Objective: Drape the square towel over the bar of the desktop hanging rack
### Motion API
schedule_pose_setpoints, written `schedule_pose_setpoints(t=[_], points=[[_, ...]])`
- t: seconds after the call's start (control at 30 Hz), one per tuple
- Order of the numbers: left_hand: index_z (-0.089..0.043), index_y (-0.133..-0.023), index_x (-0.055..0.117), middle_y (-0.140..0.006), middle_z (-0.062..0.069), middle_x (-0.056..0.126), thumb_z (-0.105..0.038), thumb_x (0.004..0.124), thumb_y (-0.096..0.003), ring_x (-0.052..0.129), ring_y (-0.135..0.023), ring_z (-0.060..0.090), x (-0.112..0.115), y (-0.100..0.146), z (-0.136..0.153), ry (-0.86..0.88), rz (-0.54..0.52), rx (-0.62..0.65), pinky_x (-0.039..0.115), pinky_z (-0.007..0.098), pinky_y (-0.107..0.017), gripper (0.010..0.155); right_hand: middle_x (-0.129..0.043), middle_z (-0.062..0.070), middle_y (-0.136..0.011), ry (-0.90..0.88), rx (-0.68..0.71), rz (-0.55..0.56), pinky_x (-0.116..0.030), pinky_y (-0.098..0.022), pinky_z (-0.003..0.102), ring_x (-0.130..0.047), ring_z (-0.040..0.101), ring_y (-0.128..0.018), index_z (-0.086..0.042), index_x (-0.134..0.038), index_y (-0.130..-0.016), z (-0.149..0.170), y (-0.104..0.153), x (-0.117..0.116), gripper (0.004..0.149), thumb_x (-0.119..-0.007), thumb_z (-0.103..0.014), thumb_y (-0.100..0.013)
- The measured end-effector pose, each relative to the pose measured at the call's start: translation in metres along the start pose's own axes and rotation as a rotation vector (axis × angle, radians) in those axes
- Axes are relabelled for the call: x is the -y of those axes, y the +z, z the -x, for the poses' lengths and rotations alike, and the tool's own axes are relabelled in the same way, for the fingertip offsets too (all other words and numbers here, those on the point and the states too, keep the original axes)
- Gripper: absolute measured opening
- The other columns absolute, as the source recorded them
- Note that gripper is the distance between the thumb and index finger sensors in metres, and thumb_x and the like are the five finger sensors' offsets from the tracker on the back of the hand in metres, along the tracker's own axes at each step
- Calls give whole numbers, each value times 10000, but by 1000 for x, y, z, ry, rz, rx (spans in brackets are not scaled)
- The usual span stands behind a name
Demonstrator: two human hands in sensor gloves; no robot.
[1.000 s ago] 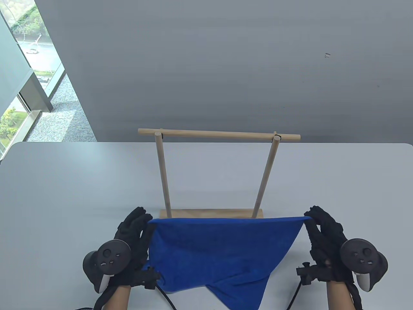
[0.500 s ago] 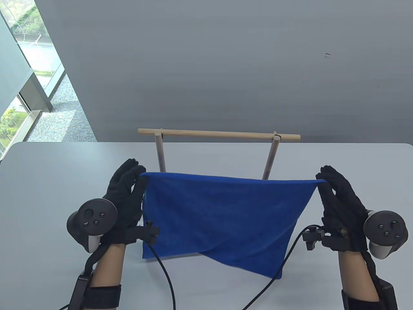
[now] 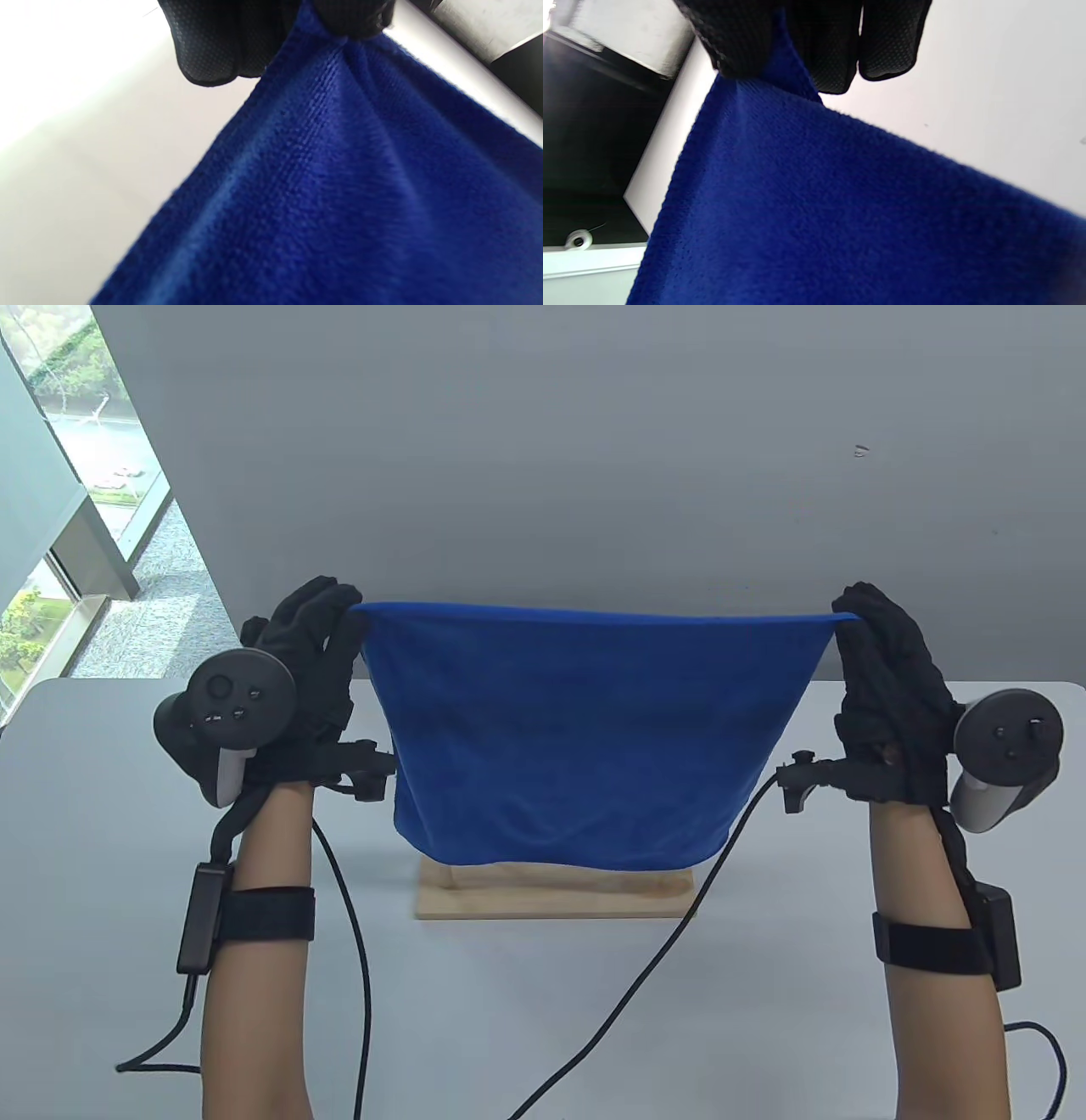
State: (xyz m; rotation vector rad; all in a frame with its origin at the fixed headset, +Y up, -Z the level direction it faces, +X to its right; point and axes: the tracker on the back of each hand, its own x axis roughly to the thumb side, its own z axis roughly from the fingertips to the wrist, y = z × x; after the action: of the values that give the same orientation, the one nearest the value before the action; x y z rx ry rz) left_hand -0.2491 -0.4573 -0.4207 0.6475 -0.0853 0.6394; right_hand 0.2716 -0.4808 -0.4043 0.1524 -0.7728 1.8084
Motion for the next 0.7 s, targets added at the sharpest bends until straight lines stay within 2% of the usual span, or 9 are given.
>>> schedule_pose_setpoints(t=[0.1, 0.17, 0.23, 0.3, 0.37, 0.47, 0.57, 0.7], points=[[-354, -844, 818, -873, -20, 918, -475, 674, -492, 1009, -765, 192, 10, -14, 9, 11, 97, -71, 507, 673, -710, 399, -705, 211, -1003, -75, -103, -10, -390, -659, 725, -697, 488, -941, -78, -745, -897, 20, -12, -12, 374, -689, -294, -597], [-339, -831, 834, -818, -24, 950, -472, 681, -493, 1038, -700, 173, 15, -19, 17, 45, 131, -122, 534, 663, -704, 394, -745, 239, -960, -107, -160, -32, -466, -644, 690, -773, 501, -872, -56, -766, -875, 34, -16, -18, 371, -694, -284, -591], [-323, -820, 849, -793, -13, 963, -470, 683, -498, 1048, -668, 172, 24, -23, 31, 116, 206, -193, 555, 657, -695, 391, -765, 243, -934, -129, -211, -99, -501, -625, 684, -810, 497, -833, -48, -771, -863, 50, -17, -25, 366, -687, -284, -596], [-305, -816, 851, -774, -4, 964, -467, 677, -508, 1045, -643, 176, 32, -23, 41, 201, 273, -244, 565, 652, -691, 389, -777, 243, -919, -107, -271, -122, -512, -613, 690, -821, 499, -814, -47, -780, -845, 63, -14, -28, 358, -688, -287, -595], [-296, -809, 848, -762, -6, 959, -472, 652, -524, 1039, -633, 168, 40, -20, 54, 333, 329, -306, 578, 647, -686, 388, -792, 236, -902, -68, -324, -155, -510, -600, 702, -826, 498, -805, -46, -794, -820, 77, -10, -30, 351, -693, -293, -591], [-248, -787, 859, -742, 39, 955, -446, 660, -531, 1019, -622, 218, 55, -11, 73, 647, 389, -435, 558, 659, -683, 380, -795, 230, -894, -62, -386, -254, -503, -594, 710, -816, 500, -807, -48, -795, -803, 96, 1, -35, 343, -689, -297, -592], [-239, -783, 852, -740, 46, 946, -442, 653, -536, 1010, -623, 226, 71, 4, 88, 725, 440, -499, 556, 655, -684, 376, -790, 225, -892, -83, -420, -304, -500, -595, 710, -814, 497, -809, -50, -786, -800, 112, 17, -41, 338, -675, -296, -596], [-250, -785, 842, -743, 30, 944, -451, 639, -540, 1013, -626, 210, 88, 24, 102, 828, 457, -533, 564, 650, -679, 376, -789, 221, -891, -94, -445, -358, -496, -593, 713, -811, 495, -811, -55, -782, -802, 132, 38, -43, 340, -665, -301, -598]])
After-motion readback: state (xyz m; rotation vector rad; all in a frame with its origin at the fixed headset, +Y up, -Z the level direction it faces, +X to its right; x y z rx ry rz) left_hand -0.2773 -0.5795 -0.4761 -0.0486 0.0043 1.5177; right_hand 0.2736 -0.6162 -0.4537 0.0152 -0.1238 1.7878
